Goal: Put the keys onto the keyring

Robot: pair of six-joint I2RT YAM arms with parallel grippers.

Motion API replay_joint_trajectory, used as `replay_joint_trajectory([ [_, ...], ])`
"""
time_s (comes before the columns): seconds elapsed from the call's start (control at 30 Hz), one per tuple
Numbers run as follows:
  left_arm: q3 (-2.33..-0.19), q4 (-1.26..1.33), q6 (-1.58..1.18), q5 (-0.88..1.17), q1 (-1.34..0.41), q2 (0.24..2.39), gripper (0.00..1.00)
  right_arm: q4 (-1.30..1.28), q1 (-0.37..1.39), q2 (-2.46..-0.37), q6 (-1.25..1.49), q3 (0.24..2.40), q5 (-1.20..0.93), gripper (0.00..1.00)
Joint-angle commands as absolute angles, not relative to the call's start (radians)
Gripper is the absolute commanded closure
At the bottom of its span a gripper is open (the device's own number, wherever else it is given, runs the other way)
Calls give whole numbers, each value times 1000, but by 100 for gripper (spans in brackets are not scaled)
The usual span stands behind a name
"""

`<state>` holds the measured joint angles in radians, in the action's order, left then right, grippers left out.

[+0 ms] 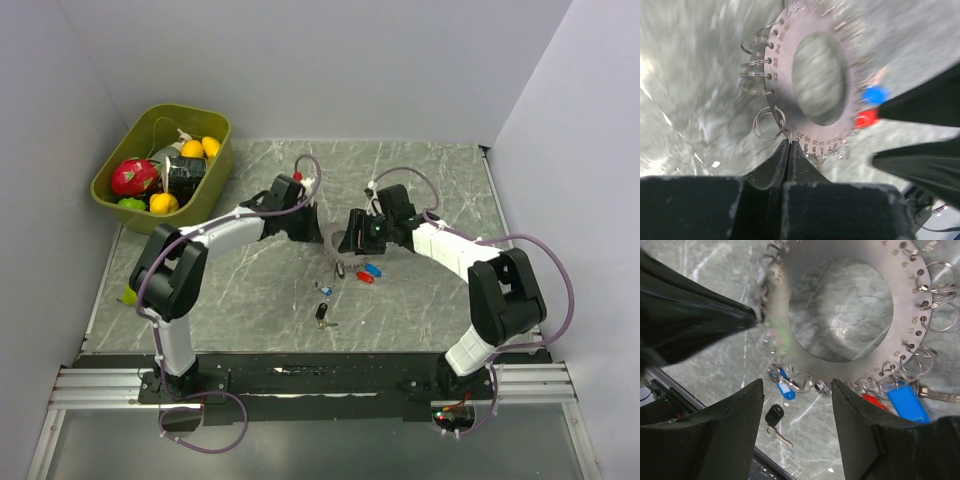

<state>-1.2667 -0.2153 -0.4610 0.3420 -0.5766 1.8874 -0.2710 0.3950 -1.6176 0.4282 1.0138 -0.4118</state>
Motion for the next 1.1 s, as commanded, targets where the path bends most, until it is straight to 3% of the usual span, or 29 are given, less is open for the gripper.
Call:
replay_joint_trajectory([
  [0.0, -1382, -221, -422, 334, -580, 1750, 99, -282, 397, -1523, 419, 1066, -410, 36],
  [0.5, -1427, -117, -266, 362, -580, 1507, 99, -209, 367, -1168, 327, 1085, -420, 35],
  [1.07, -1473, -291, 41, 847, -577, 1408, 99, -5, 362, -967, 247, 1062, -735, 38],
])
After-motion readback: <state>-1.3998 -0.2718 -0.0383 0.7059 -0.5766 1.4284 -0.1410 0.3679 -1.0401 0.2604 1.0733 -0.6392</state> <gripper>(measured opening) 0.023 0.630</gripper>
